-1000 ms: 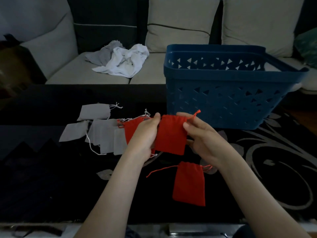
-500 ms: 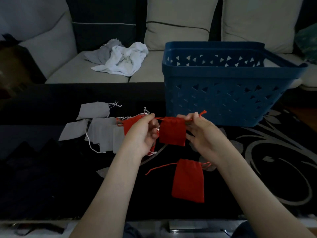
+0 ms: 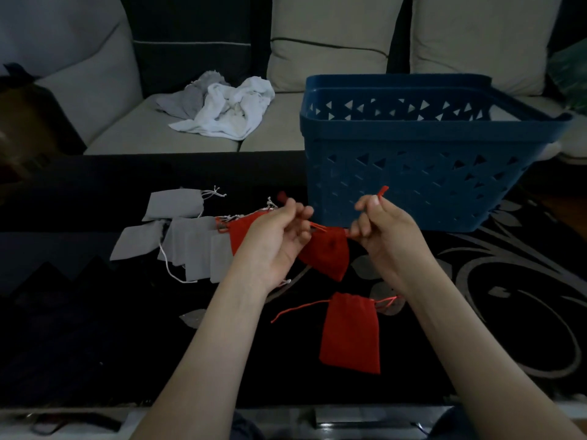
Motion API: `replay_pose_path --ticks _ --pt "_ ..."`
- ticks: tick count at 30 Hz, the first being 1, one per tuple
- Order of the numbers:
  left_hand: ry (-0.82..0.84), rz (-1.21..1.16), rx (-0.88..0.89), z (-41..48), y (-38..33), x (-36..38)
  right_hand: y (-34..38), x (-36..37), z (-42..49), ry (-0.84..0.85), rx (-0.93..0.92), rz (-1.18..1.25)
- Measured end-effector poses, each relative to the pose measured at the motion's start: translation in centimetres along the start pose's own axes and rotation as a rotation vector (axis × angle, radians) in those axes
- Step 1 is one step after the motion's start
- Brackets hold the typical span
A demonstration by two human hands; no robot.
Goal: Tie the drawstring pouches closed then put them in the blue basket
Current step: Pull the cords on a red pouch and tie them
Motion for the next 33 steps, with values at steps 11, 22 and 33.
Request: replay_pose_path --ticks 11,22,33 --pt "0.069 0.422 0.188 -1.0 0.0 1.0 1.1 2.4 -2.1 0.133 -0.189 -0.299" --pt "0.113 0.782 0.473 -2.0 -0.7 1.7 0.3 2.7 -2.0 0.181 -0.305 -0.622" --pt "0.133 0.907 0.637 -2.7 -1.1 2.4 0.9 2.4 -2.0 0.158 -0.397 -0.732"
Point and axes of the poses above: each hand's wrist, its own z-axis towards the middle knuckle, its own x-axis out of the palm, y = z × x, the point moved 8 cm from there along z, towards the middle knuckle, and after that the axes turned 11 degrees about -y, right-handed, at the moved point
